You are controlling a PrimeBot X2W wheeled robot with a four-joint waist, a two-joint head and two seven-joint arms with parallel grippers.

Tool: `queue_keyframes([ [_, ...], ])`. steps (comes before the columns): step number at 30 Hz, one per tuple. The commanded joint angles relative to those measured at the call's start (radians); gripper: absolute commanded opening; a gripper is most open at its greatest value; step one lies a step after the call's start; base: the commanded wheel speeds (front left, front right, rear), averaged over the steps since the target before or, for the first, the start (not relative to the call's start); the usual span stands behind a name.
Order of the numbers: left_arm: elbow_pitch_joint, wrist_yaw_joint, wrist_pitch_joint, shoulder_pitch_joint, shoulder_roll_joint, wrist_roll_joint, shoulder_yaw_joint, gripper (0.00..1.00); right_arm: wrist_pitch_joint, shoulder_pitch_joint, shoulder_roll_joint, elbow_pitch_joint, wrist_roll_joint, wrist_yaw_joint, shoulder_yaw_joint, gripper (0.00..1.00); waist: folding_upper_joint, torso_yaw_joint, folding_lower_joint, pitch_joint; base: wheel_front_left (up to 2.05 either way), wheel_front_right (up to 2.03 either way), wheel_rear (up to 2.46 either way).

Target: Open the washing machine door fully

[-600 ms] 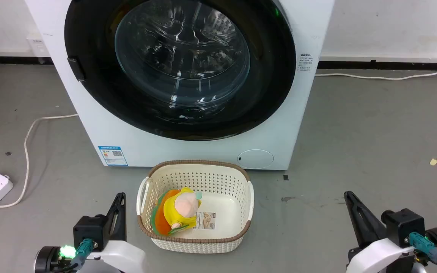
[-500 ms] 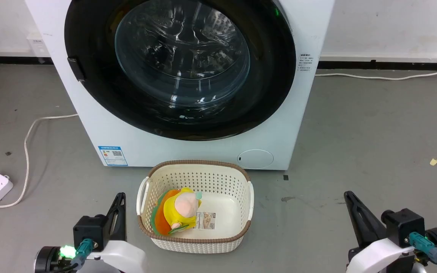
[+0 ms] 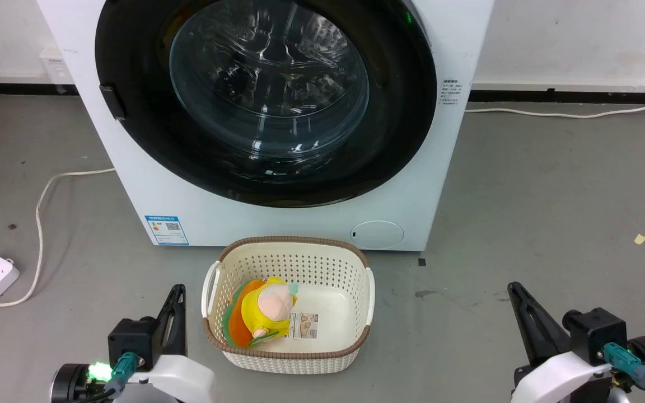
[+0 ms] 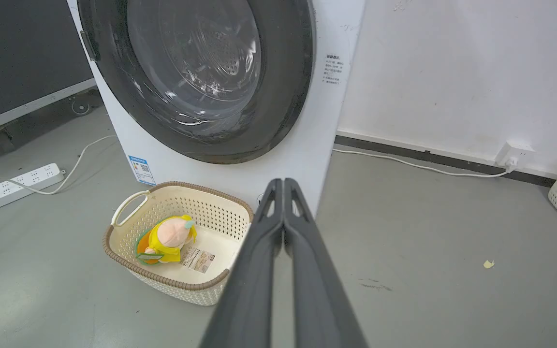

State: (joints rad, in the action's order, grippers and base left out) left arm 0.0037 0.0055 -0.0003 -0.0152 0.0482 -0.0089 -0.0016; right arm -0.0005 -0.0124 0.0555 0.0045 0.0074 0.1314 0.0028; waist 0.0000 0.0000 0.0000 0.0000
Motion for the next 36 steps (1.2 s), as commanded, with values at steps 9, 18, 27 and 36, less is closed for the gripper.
queue_keyframes([
  [9, -0.004, -0.005, 0.000, 0.015, 0.002, 0.009, 0.002, 0.00, 0.000, 0.012, -0.005, -0.005, -0.007, -0.001, -0.003, 0.00, 0.0000, 0.000, 0.0000, 0.000, 0.00, 0.00, 0.00],
  [18, -0.004, -0.005, 0.000, 0.015, 0.002, 0.009, 0.002, 0.00, 0.000, 0.012, -0.005, -0.005, -0.007, -0.001, -0.003, 0.00, 0.0000, 0.000, 0.0000, 0.000, 0.00, 0.00, 0.00],
  [27, -0.004, -0.005, 0.000, 0.015, 0.002, 0.009, 0.002, 0.00, 0.000, 0.012, -0.005, -0.005, -0.007, -0.001, -0.003, 0.00, 0.0000, 0.000, 0.0000, 0.000, 0.00, 0.00, 0.00],
  [36, 0.001, 0.001, 0.000, -0.001, 0.000, -0.002, -0.001, 1.00, 0.000, 0.000, 0.000, 0.000, 0.001, 0.000, 0.002, 1.00, 0.0000, 0.000, 0.0000, 0.000, 0.00, 0.00, 0.00],
])
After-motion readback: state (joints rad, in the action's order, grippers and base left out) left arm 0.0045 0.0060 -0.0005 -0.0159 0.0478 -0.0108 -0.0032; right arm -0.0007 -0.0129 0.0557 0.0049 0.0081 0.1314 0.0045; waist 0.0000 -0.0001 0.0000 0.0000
